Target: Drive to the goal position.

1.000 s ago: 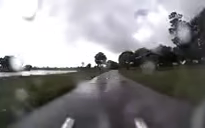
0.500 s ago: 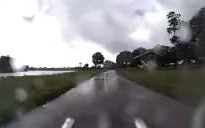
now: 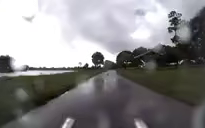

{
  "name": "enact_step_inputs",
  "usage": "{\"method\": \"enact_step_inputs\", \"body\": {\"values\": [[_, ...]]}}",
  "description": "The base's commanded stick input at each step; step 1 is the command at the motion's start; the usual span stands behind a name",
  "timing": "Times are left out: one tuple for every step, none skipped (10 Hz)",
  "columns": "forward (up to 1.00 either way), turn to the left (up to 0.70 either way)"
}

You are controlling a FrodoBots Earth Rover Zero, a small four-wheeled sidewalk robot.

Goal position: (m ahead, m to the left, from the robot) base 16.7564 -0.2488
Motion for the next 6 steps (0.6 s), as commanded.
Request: {"method": "enact_step_inputs", "body": {"values": [[1.00,0.00],[1.00,0.00],[1.00,0.00],[1.00,0.00],[1.00,0.00],[1.00,0.00]]}}
